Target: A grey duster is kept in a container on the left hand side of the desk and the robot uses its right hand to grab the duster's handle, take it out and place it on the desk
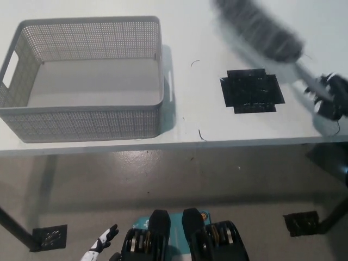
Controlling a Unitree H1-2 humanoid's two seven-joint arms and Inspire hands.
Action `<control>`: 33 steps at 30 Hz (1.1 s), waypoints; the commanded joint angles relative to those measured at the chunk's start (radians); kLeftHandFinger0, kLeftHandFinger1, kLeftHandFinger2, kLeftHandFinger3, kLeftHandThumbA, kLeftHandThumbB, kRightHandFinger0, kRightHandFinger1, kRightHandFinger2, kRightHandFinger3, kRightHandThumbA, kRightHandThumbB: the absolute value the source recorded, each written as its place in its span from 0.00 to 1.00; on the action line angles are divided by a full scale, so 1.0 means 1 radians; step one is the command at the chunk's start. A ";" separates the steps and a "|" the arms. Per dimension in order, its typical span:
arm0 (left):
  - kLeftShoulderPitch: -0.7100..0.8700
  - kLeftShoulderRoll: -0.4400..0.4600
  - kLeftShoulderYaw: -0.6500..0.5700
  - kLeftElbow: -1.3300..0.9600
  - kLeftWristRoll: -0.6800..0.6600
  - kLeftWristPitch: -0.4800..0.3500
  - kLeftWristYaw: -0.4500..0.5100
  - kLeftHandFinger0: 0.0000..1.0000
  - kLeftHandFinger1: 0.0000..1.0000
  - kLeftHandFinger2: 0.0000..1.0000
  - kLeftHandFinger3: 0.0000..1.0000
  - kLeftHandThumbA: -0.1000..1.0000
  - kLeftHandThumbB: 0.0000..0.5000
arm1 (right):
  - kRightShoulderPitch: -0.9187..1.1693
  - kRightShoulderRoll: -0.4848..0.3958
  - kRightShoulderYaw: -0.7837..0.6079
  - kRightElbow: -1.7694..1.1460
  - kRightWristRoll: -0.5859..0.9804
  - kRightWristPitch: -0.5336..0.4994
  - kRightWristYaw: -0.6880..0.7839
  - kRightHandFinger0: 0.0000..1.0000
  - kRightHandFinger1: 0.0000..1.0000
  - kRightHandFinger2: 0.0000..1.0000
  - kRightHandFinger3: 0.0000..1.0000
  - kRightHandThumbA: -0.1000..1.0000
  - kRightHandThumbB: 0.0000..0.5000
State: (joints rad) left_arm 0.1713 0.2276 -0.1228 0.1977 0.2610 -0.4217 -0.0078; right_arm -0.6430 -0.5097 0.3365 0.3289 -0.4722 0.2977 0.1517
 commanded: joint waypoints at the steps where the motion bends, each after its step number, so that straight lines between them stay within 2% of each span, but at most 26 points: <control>1: 0.018 0.017 0.026 -0.057 -0.019 -0.032 0.008 1.00 1.00 1.00 1.00 0.97 0.42 | -0.043 -0.049 0.125 -0.148 -0.127 0.096 0.203 0.53 0.80 0.96 0.96 0.57 0.46; 2: 0.018 0.017 0.028 -0.060 -0.017 -0.032 0.008 1.00 1.00 1.00 1.00 0.97 0.42 | -0.051 -0.053 0.145 -0.146 -0.144 0.120 0.226 0.68 0.96 1.00 1.00 0.71 0.56; 3: 0.018 0.017 0.031 -0.058 -0.016 -0.037 0.009 1.00 1.00 1.00 1.00 0.97 0.43 | -0.063 -0.060 0.177 -0.143 -0.178 0.158 0.269 0.90 1.00 1.00 1.00 0.86 0.70; 4: 0.017 0.016 0.032 -0.054 -0.020 -0.041 0.008 1.00 1.00 1.00 1.00 0.97 0.43 | -0.067 -0.064 0.195 -0.136 -0.213 0.170 0.298 1.00 1.00 1.00 1.00 0.92 0.78; 5: 0.016 0.018 0.035 -0.056 -0.024 -0.039 0.004 1.00 1.00 1.00 1.00 0.97 0.43 | -0.067 -0.062 0.199 -0.131 -0.238 0.172 0.309 1.00 1.00 1.00 1.00 0.96 0.86; 7: 0.017 0.019 0.037 -0.059 -0.017 -0.034 0.005 1.00 1.00 1.00 1.00 0.98 0.45 | -0.059 -0.056 0.195 -0.126 -0.246 0.172 0.281 1.00 1.00 1.00 1.00 0.94 0.87; 9: 0.006 0.022 0.039 -0.060 -0.016 -0.030 0.002 1.00 1.00 1.00 1.00 0.99 0.43 | -0.081 -0.072 0.220 -0.118 -0.269 0.172 0.271 1.00 1.00 1.00 1.00 1.00 0.97; 13: 0.002 0.019 0.041 -0.065 -0.018 -0.029 0.001 1.00 1.00 1.00 1.00 0.97 0.41 | -0.093 -0.080 0.208 -0.112 -0.296 0.141 0.206 1.00 1.00 1.00 1.00 1.00 1.00; 17: 0.002 0.018 0.041 -0.070 -0.016 -0.020 -0.001 1.00 1.00 1.00 1.00 0.97 0.44 | -0.102 -0.082 0.135 -0.145 -0.233 0.127 0.204 1.00 1.00 1.00 1.00 1.00 1.00; 21: 0.002 0.019 0.041 -0.071 -0.013 -0.021 -0.001 1.00 1.00 1.00 1.00 0.95 0.42 | -0.119 -0.107 0.007 -0.237 -0.175 0.122 0.192 1.00 1.00 1.00 1.00 1.00 1.00; 24: 0.007 0.015 0.042 -0.063 -0.010 -0.027 0.005 1.00 1.00 1.00 1.00 0.96 0.44 | -0.163 -0.124 -0.096 -0.319 -0.157 0.161 0.207 1.00 1.00 1.00 1.00 1.00 0.98; 26: 0.011 0.016 0.042 -0.067 -0.013 -0.025 0.003 1.00 1.00 1.00 1.00 0.96 0.45 | -0.188 -0.136 -0.179 -0.361 -0.114 0.117 0.172 1.00 1.00 1.00 1.00 1.00 0.98; 27: 0.011 0.017 0.042 -0.068 -0.010 -0.023 0.003 1.00 1.00 1.00 1.00 0.97 0.45 | -0.196 -0.129 -0.220 -0.367 -0.074 0.105 0.160 1.00 1.00 1.00 1.00 0.97 0.92; 28: 0.010 0.017 0.041 -0.065 -0.008 -0.029 0.004 1.00 1.00 1.00 1.00 0.97 0.44 | -0.225 -0.122 -0.330 -0.411 0.020 0.115 0.155 1.00 1.00 1.00 1.00 0.97 0.88; 29: 0.009 0.017 0.041 -0.063 -0.007 -0.032 0.005 1.00 1.00 1.00 1.00 0.96 0.44 | -0.248 -0.118 -0.402 -0.439 0.085 0.117 0.165 1.00 1.00 1.00 1.00 0.99 0.87; 30: 0.008 0.016 0.041 -0.061 -0.006 -0.033 0.007 1.00 1.00 1.00 1.00 0.96 0.43 | -0.274 -0.112 -0.461 -0.475 0.138 0.138 0.173 1.00 1.00 1.00 1.00 1.00 0.92; 31: 0.006 0.015 0.042 -0.058 -0.006 -0.034 0.009 1.00 1.00 1.00 1.00 0.95 0.43 | -0.313 -0.107 -0.547 -0.542 0.202 0.166 0.175 1.00 1.00 1.00 1.00 1.00 0.86; 32: 0.006 0.014 0.042 -0.058 -0.007 -0.034 0.009 1.00 1.00 1.00 1.00 0.95 0.43 | -0.324 -0.106 -0.571 -0.566 0.211 0.172 0.171 1.00 1.00 1.00 1.00 1.00 0.84; 33: 0.006 0.015 0.042 -0.058 -0.008 -0.034 0.008 1.00 1.00 1.00 1.00 0.95 0.43 | -0.347 -0.093 -0.652 -0.634 0.280 0.172 0.154 1.00 1.00 1.00 1.00 1.00 0.86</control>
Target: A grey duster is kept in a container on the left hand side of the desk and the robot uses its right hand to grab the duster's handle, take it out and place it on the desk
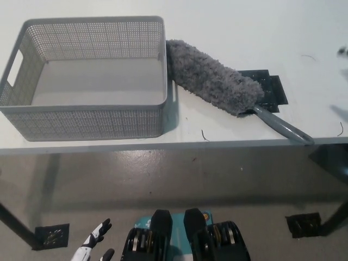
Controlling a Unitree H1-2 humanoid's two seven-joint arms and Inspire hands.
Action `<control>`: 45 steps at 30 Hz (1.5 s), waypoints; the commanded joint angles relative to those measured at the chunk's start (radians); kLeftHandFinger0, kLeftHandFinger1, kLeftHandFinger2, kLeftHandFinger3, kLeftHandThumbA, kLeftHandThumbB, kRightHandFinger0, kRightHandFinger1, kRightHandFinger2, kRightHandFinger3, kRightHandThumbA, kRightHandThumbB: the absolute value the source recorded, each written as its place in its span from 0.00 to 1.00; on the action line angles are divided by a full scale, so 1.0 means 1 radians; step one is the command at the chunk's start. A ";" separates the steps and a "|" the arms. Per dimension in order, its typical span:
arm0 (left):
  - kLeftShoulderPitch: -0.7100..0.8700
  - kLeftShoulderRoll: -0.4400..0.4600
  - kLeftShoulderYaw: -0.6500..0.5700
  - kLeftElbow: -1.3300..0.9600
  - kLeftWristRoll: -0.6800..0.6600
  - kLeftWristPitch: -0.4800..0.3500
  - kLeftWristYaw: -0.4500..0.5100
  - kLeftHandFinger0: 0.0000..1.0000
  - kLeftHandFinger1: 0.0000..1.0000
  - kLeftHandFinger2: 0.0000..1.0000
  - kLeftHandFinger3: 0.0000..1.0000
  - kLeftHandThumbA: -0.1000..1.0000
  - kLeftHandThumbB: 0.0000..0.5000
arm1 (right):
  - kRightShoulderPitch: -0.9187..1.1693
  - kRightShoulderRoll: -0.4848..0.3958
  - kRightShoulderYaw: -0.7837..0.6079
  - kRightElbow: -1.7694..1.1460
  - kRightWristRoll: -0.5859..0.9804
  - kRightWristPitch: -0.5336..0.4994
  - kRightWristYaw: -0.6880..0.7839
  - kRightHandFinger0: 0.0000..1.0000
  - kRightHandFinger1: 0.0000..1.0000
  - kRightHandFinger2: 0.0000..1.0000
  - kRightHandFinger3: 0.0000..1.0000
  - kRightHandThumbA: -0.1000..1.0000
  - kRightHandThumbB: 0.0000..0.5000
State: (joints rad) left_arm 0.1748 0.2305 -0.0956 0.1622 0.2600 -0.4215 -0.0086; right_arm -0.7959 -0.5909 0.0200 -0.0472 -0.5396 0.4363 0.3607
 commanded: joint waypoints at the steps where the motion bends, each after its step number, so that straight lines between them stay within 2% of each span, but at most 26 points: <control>1: -0.008 0.013 0.014 -0.019 -0.008 -0.030 0.006 1.00 1.00 1.00 1.00 0.95 0.44 | -0.213 -0.016 -0.388 -0.321 0.366 0.034 -0.068 1.00 1.00 1.00 1.00 1.00 0.87; 3: -0.017 0.014 0.015 -0.016 -0.011 -0.025 0.004 1.00 1.00 1.00 1.00 0.97 0.46 | -0.186 -0.029 -0.445 -0.449 0.380 -0.053 -0.137 1.00 1.00 1.00 1.00 1.00 0.99; 5: -0.021 0.014 0.014 -0.011 -0.014 -0.029 0.002 1.00 1.00 1.00 1.00 0.98 0.46 | -0.124 0.036 -0.530 -0.625 0.510 -0.141 -0.207 1.00 1.00 1.00 1.00 0.99 0.90; 9: -0.015 0.010 0.007 -0.018 -0.061 -0.029 -0.022 1.00 1.00 1.00 1.00 0.99 0.46 | 0.142 0.121 -0.507 -0.897 0.573 -0.289 -0.270 1.00 1.00 1.00 1.00 1.00 0.96; 13: -0.016 -0.002 0.002 -0.023 -0.074 -0.026 -0.024 1.00 1.00 1.00 1.00 1.00 0.51 | 0.550 0.319 -0.374 -0.903 0.410 -0.784 -0.332 1.00 1.00 1.00 1.00 0.88 0.94; 14: -0.019 -0.006 0.000 -0.015 -0.080 -0.036 -0.024 1.00 1.00 1.00 1.00 1.00 0.50 | 0.679 0.425 -0.312 -0.903 0.305 -0.862 -0.375 1.00 1.00 1.00 1.00 0.77 0.82; 17: -0.027 -0.012 -0.005 -0.009 -0.093 -0.043 -0.030 1.00 1.00 1.00 1.00 1.00 0.49 | 1.043 0.680 -0.040 -0.903 -0.058 -0.906 -0.602 1.00 1.00 1.00 1.00 1.00 0.59; 18: -0.031 -0.013 -0.007 -0.006 -0.097 -0.044 -0.034 1.00 1.00 1.00 1.00 1.00 0.48 | 1.081 0.715 0.019 -0.903 -0.084 -0.906 -0.622 1.00 1.00 1.00 1.00 1.00 0.58; 19: -0.033 -0.017 -0.009 -0.004 -0.093 -0.046 -0.031 1.00 1.00 1.00 1.00 1.00 0.48 | 1.066 0.591 0.104 -0.880 -0.044 -0.906 -0.656 1.00 1.00 1.00 1.00 1.00 0.43; 20: -0.035 -0.020 -0.010 -0.002 -0.088 -0.046 -0.029 1.00 1.00 1.00 1.00 1.00 0.48 | 1.067 0.531 0.141 -0.849 -0.136 -0.906 -0.749 1.00 1.00 1.00 1.00 1.00 0.55; 21: -0.036 -0.021 -0.011 -0.001 -0.089 -0.047 -0.029 1.00 1.00 1.00 1.00 1.00 0.47 | 1.064 0.518 0.181 -0.821 -0.167 -0.906 -0.789 1.00 1.00 1.00 1.00 1.00 0.46; 22: -0.037 -0.023 -0.015 0.001 -0.089 -0.048 -0.028 1.00 1.00 1.00 1.00 1.00 0.47 | 1.087 0.514 0.267 -0.782 -0.086 -0.906 -0.769 1.00 1.00 1.00 1.00 1.00 0.98; 24: -0.036 -0.026 -0.018 0.000 -0.089 -0.048 -0.027 1.00 1.00 1.00 1.00 1.00 0.47 | 1.102 0.503 0.368 -0.709 -0.101 -0.906 -0.849 1.00 1.00 1.00 1.00 1.00 0.73; 25: -0.035 -0.027 -0.019 -0.002 -0.094 -0.048 -0.029 1.00 1.00 1.00 1.00 1.00 0.48 | 1.127 0.531 0.366 -0.647 -0.056 -0.906 -0.824 1.00 1.00 1.00 1.00 0.90 0.30; 26: -0.033 -0.027 -0.019 -0.005 -0.096 -0.048 -0.028 1.00 1.00 1.00 1.00 1.00 0.48 | 1.078 0.487 0.383 -0.577 0.007 -0.906 -0.792 1.00 1.00 1.00 1.00 0.71 0.02; 27: -0.032 -0.027 -0.019 -0.006 -0.095 -0.048 -0.028 1.00 1.00 1.00 1.00 1.00 0.48 | 1.038 0.441 0.417 -0.544 -0.077 -0.906 -0.876 1.00 1.00 1.00 1.00 0.62 0.00; 29: -0.030 -0.028 -0.019 -0.007 -0.093 -0.049 -0.025 1.00 1.00 1.00 1.00 1.00 0.49 | 0.999 0.442 0.435 -0.438 -0.224 -0.906 -1.003 1.00 1.00 1.00 1.00 0.72 0.31; 30: -0.032 -0.033 -0.025 -0.001 -0.091 -0.049 -0.024 1.00 1.00 1.00 1.00 1.00 0.49 | 0.993 0.451 0.442 -0.419 -0.075 -0.906 -0.913 1.00 1.00 1.00 1.00 0.85 0.84; 31: -0.033 -0.035 -0.028 0.001 -0.089 -0.049 -0.023 1.00 1.00 1.00 1.00 1.00 0.49 | 1.001 0.464 0.425 -0.418 -0.014 -0.906 -0.846 1.00 1.00 1.00 1.00 0.97 0.97; 32: -0.033 -0.035 -0.028 0.001 -0.087 -0.049 -0.022 1.00 1.00 1.00 1.00 1.00 0.48 | 1.005 0.475 0.409 -0.413 -0.013 -0.906 -0.825 1.00 1.00 1.00 1.00 1.00 1.00; 33: -0.033 -0.036 -0.029 0.000 -0.087 -0.049 -0.021 1.00 1.00 1.00 1.00 1.00 0.49 | 1.003 0.475 0.406 -0.396 -0.009 -0.906 -0.832 1.00 1.00 1.00 1.00 1.00 0.73; 35: -0.034 -0.035 -0.034 0.004 -0.083 -0.049 -0.016 1.00 1.00 1.00 1.00 1.00 0.48 | 0.979 0.455 0.414 -0.290 0.033 -0.906 -0.870 1.00 1.00 1.00 1.00 1.00 0.59; 37: -0.040 -0.036 -0.034 0.006 -0.081 -0.049 -0.012 1.00 1.00 1.00 1.00 1.00 0.48 | 0.988 0.500 0.345 -0.220 0.115 -0.906 -0.786 1.00 1.00 1.00 1.00 1.00 0.59; 38: -0.040 -0.038 -0.034 0.008 -0.085 -0.049 -0.016 1.00 1.00 1.00 1.00 1.00 0.50 | 0.990 0.539 0.280 -0.153 0.226 -0.906 -0.651 1.00 1.00 1.00 1.00 1.00 0.74; 40: -0.034 -0.043 -0.038 0.013 -0.086 -0.049 -0.016 1.00 1.00 1.00 1.00 1.00 0.50 | 0.993 0.575 0.215 -0.044 0.340 -0.906 -0.529 1.00 1.00 1.00 1.00 1.00 0.78; 45: -0.034 -0.055 -0.049 0.044 -0.079 -0.049 -0.008 1.00 1.00 1.00 1.00 1.00 0.49 | 0.929 0.579 0.140 0.202 0.368 -0.903 -0.503 1.00 1.00 1.00 1.00 1.00 0.81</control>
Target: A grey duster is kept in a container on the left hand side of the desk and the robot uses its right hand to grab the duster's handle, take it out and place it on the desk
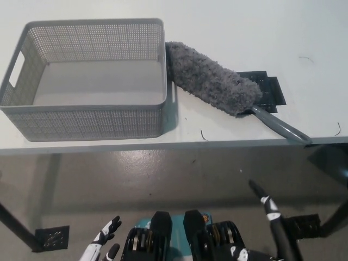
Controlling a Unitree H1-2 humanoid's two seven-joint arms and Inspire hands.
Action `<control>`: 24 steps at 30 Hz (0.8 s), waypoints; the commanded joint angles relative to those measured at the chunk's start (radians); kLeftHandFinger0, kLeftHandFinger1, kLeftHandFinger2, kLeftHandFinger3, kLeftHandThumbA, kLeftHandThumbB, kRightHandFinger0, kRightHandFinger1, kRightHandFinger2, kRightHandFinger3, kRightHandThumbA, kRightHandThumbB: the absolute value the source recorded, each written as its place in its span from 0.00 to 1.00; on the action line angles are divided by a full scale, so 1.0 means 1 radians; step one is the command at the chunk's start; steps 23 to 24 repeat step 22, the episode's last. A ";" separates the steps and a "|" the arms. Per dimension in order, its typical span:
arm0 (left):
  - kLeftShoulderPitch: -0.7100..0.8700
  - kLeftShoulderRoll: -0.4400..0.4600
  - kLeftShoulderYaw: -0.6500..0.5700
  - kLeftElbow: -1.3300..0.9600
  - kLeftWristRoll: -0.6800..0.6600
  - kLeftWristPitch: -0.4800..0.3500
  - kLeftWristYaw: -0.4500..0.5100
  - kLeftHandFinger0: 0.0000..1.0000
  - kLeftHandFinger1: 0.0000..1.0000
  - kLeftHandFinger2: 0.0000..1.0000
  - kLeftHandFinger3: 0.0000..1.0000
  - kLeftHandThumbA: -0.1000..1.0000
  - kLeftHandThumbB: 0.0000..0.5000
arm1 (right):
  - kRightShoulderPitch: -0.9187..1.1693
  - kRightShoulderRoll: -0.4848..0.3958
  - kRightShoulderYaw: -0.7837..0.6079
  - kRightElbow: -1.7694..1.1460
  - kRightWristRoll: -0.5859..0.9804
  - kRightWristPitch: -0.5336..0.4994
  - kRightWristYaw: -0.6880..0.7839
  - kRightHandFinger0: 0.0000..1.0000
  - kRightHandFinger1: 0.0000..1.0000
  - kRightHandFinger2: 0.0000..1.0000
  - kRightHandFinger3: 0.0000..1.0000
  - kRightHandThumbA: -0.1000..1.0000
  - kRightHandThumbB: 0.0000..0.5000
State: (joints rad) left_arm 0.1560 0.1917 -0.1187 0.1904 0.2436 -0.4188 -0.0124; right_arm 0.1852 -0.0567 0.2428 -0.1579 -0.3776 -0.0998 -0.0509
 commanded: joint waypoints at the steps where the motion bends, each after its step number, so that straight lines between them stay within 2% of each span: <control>1: -0.018 -0.017 -0.030 0.027 -0.061 -0.051 -0.001 1.00 1.00 1.00 1.00 1.00 0.48 | -0.057 0.042 -0.090 0.346 0.211 -0.370 -0.088 1.00 1.00 1.00 1.00 1.00 0.86; 2: -0.021 -0.017 -0.033 0.036 -0.059 -0.051 0.003 1.00 1.00 1.00 1.00 1.00 0.48 | -0.061 0.041 -0.096 0.374 0.218 -0.370 -0.084 1.00 1.00 1.00 1.00 1.00 0.88; 5: -0.029 -0.019 -0.036 0.053 -0.052 -0.051 0.008 1.00 1.00 1.00 1.00 1.00 0.47 | -0.071 0.042 -0.106 0.448 0.211 -0.370 -0.087 1.00 1.00 1.00 1.00 1.00 0.84; 8: -0.044 -0.017 -0.045 0.076 -0.045 -0.051 0.022 1.00 1.00 1.00 1.00 1.00 0.43 | -0.073 0.043 -0.105 0.448 0.198 -0.370 -0.076 1.00 1.00 1.00 1.00 1.00 0.87; 12: -0.040 -0.015 -0.055 0.083 -0.044 -0.051 0.032 1.00 1.00 1.00 1.00 1.00 0.44 | -0.068 0.043 -0.110 0.458 0.215 -0.370 -0.064 1.00 1.00 1.00 1.00 1.00 0.91; 15: -0.039 -0.012 -0.058 0.083 -0.042 -0.051 0.037 1.00 1.00 1.00 1.00 1.00 0.43 | -0.067 0.042 -0.109 0.458 0.222 -0.370 -0.057 1.00 1.00 1.00 1.00 1.00 0.83; 24: -0.063 -0.004 -0.059 0.083 -0.037 -0.051 0.046 1.00 1.00 1.00 1.00 1.00 0.41 | -0.102 0.034 -0.097 0.478 0.213 -0.370 -0.063 1.00 1.00 1.00 1.00 1.00 0.78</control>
